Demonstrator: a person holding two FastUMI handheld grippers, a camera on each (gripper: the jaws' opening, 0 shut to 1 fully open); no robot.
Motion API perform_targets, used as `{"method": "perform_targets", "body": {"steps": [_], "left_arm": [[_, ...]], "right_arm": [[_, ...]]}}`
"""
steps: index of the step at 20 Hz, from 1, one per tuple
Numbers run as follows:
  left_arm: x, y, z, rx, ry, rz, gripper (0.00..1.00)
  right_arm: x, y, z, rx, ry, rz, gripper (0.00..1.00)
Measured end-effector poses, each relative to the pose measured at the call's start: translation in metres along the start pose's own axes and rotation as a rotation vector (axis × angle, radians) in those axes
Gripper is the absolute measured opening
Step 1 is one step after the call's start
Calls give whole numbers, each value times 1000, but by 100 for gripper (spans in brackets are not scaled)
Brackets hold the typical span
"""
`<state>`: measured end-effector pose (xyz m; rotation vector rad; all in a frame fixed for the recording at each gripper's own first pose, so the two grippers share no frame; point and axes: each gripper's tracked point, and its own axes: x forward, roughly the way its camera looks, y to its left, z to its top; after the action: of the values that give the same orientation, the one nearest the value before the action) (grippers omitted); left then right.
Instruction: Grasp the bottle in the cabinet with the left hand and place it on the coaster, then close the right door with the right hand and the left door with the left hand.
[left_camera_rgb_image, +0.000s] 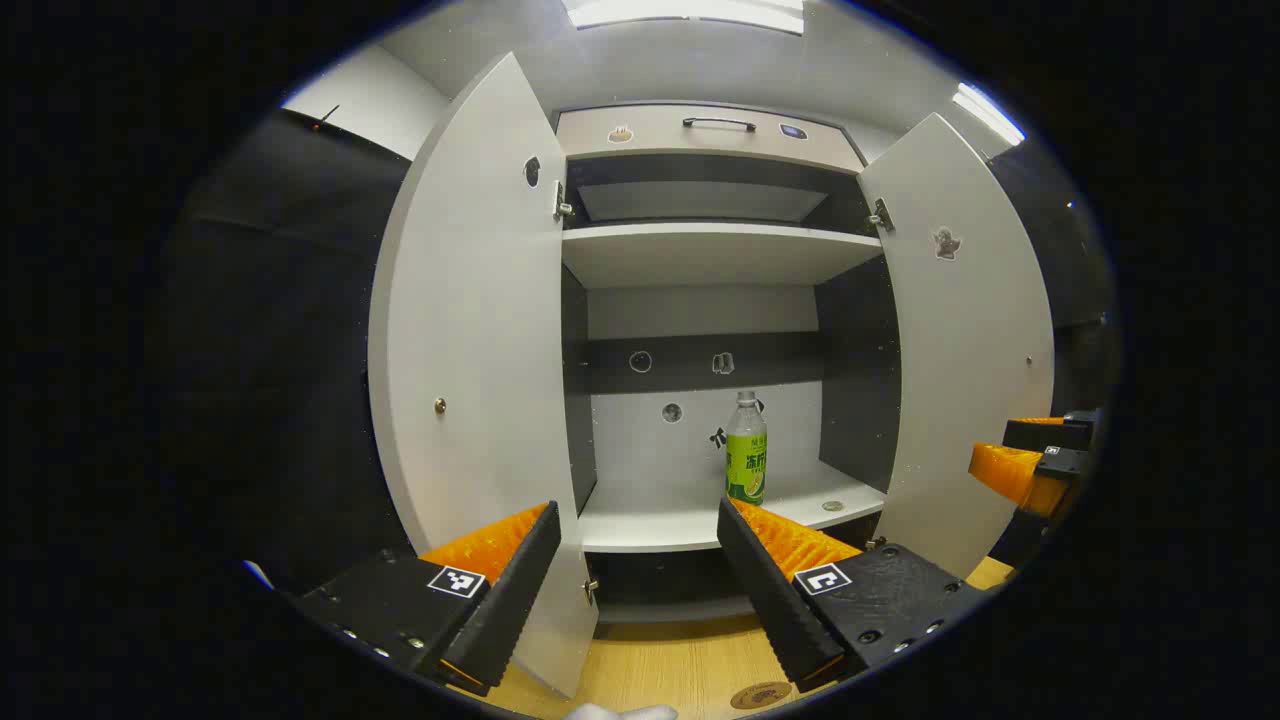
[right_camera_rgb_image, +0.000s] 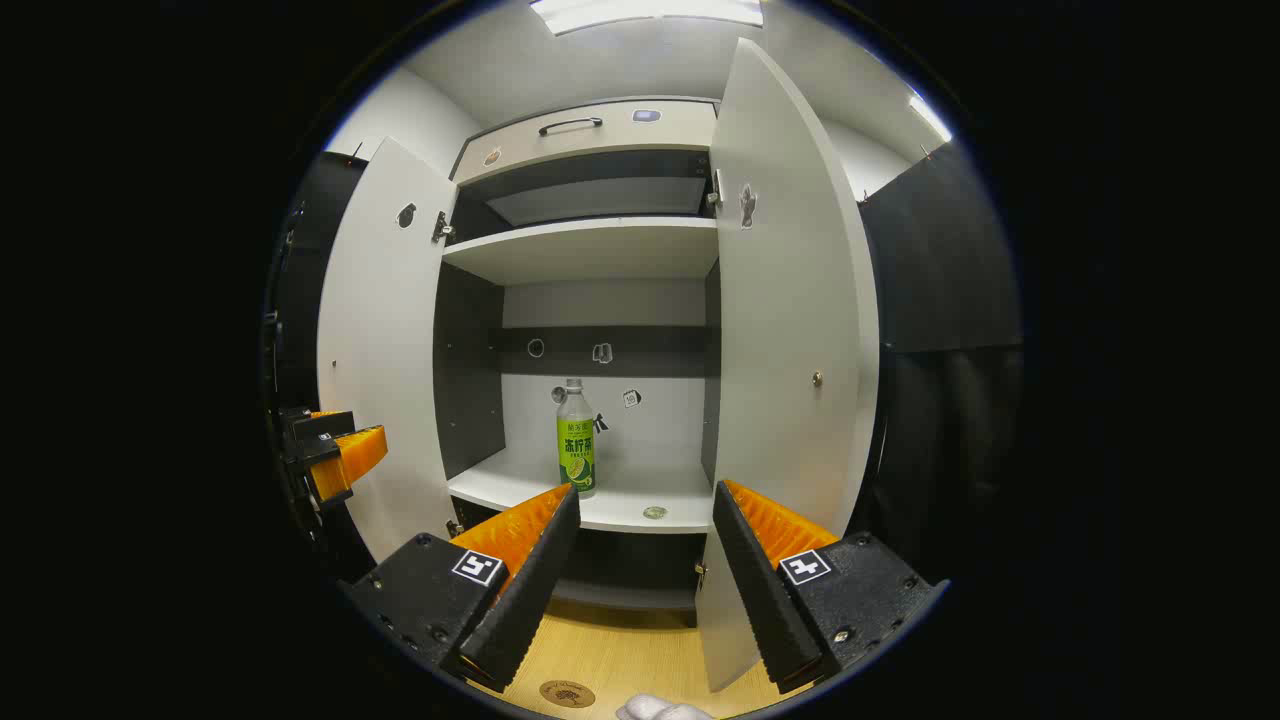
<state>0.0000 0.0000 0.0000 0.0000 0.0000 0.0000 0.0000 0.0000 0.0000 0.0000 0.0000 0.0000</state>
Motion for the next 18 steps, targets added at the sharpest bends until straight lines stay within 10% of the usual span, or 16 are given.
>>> {"method": "perform_targets", "body": {"steps": [18], "left_arm": [[7, -1, 1, -7, -21, -6, 96]], "right_arm": [[-6, 4, 11, -8, -14, 4, 83]]}}
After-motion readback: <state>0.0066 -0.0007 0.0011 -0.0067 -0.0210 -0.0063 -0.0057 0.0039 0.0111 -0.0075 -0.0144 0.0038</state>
